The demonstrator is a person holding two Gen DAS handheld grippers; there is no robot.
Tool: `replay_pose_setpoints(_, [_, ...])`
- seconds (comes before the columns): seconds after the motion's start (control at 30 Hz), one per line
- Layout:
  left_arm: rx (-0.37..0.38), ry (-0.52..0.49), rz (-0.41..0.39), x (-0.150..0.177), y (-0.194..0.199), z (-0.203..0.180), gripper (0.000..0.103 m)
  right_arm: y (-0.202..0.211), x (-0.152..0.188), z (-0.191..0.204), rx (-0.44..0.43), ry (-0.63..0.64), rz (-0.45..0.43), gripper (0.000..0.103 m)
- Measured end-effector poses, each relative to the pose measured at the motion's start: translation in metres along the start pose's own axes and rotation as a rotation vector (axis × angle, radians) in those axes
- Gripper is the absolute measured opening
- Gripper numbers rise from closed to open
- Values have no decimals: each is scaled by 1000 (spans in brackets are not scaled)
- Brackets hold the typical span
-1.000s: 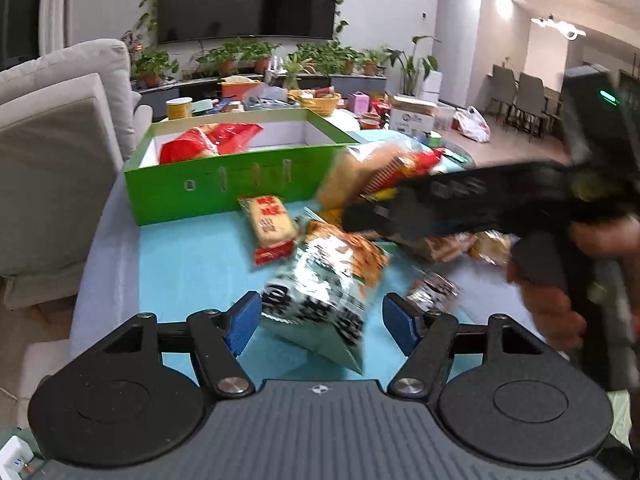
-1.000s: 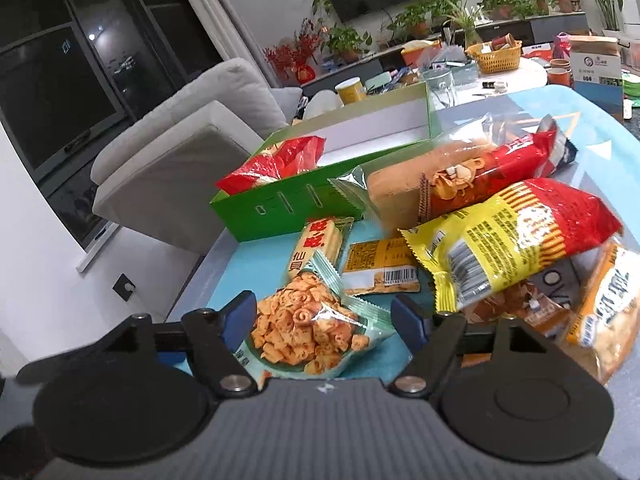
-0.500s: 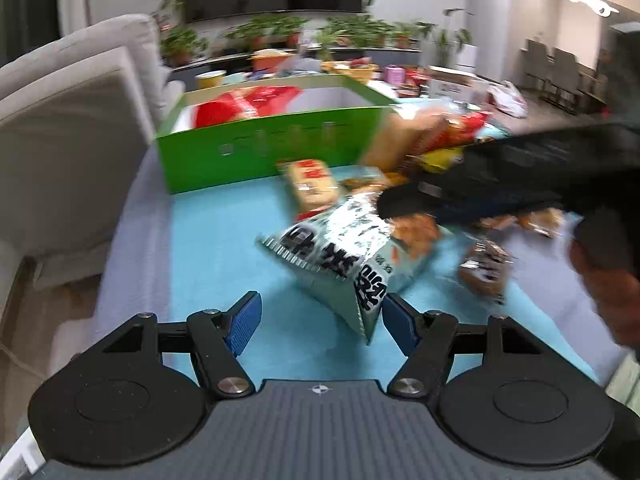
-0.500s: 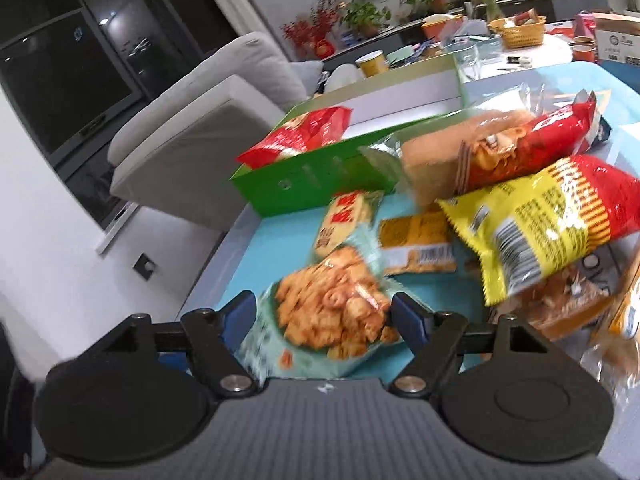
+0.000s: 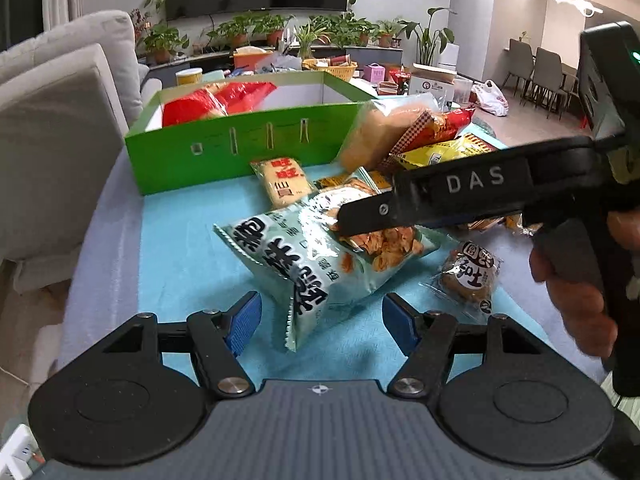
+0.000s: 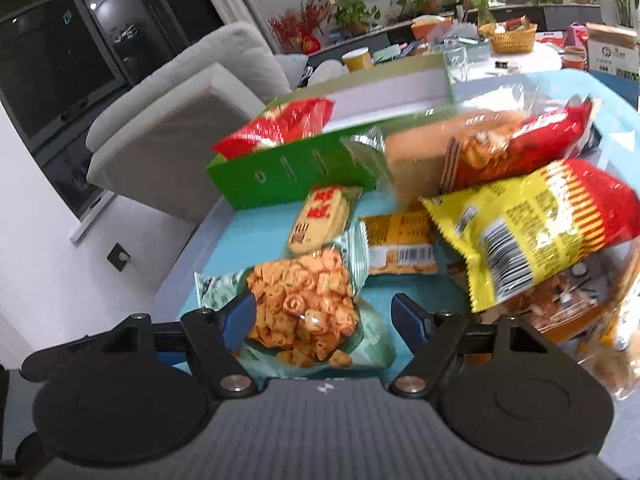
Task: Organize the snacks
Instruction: 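Grasp the green bag of orange ring snacks with the right gripper, then carry the ring snack bag into the green box and release it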
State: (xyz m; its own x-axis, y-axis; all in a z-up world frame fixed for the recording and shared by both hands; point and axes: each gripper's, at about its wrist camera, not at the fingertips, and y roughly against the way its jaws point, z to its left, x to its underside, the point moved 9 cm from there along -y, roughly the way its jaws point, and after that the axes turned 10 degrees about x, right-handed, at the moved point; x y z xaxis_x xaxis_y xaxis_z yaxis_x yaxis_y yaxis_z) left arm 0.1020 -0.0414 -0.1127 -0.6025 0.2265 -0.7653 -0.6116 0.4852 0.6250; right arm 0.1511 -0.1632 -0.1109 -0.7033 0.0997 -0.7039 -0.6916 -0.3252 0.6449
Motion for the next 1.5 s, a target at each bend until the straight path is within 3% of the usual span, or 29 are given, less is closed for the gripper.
replay_pose_setpoints(0.1, [24,26,4,1,-2,3,44,2,1,2,-15,2,3,67])
replay_pose_setpoints(0.2, [-6,17,-14,-2,2,8,41,8,-1,4,-23,4,-14,59])
replay_pose_setpoints(0.47, [-29,-64,-100,-35,22,8,41,28,-25,12,-49,-2,-89,57])
replay_pose_setpoints(0.7, [-51,-147,-212,-92,31,-1,41,43,-69,10,-35,-22,-185,58])
replay_pose_setpoints(0.9, [-56,-212,-272,-137,18,-9,41,36,-105,-8,-19,-129,-232,58])
replay_pose_setpoints(1.2, [-56,-248,-279,-168,-19,-4,42,14,-135,-29,5,-166,-248,58])
replay_pose_setpoints(1.5, [-36,-195,-232,-180,-75,27,42,-27,-144,-50,26,-180,-204,58])
